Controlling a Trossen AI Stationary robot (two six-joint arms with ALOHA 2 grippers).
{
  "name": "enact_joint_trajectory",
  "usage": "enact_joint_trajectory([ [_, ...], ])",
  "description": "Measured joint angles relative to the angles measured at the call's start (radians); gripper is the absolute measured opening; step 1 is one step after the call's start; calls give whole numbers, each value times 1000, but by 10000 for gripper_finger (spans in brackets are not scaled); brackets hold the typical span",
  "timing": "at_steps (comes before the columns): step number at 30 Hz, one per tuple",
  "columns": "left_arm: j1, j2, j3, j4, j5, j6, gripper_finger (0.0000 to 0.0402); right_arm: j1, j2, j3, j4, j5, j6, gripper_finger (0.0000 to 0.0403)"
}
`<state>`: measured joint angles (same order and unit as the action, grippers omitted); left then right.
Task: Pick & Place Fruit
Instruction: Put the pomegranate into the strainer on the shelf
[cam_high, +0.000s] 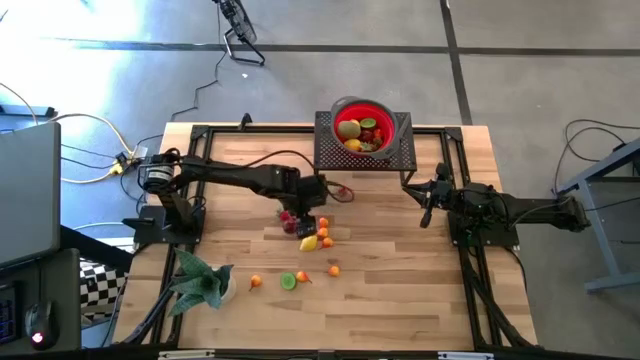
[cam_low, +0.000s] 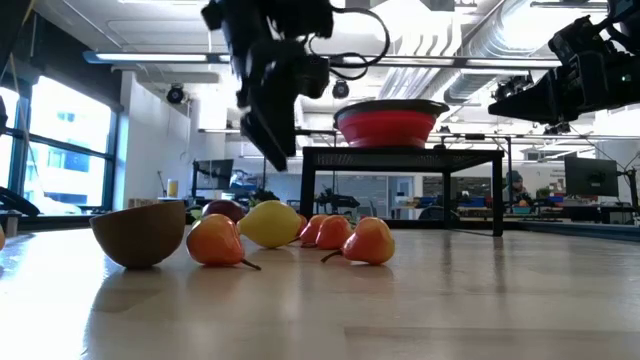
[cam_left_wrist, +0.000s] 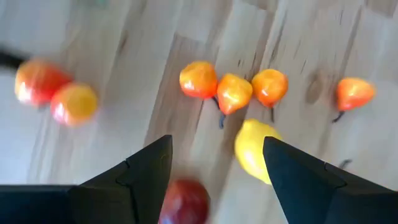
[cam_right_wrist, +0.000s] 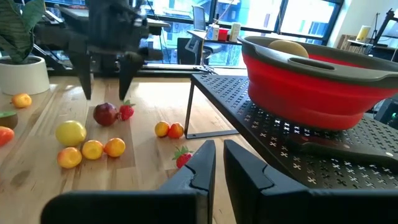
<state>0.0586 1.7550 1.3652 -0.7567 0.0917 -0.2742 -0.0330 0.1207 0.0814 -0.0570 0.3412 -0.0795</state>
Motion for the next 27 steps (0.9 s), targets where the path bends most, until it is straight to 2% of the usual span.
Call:
enact_joint_trajectory([
  [7, 0, 0, 81, -157, 0, -310, 243, 0, 0, 0, 0, 0, 0, 26],
  [17, 0, 0, 81, -234, -28, -593, 243, 0, 0, 0, -1, 0, 0, 26],
  [27, 0, 0, 41, -310, -23, -622, 243, 0, 0, 0, -1, 0, 0, 26],
])
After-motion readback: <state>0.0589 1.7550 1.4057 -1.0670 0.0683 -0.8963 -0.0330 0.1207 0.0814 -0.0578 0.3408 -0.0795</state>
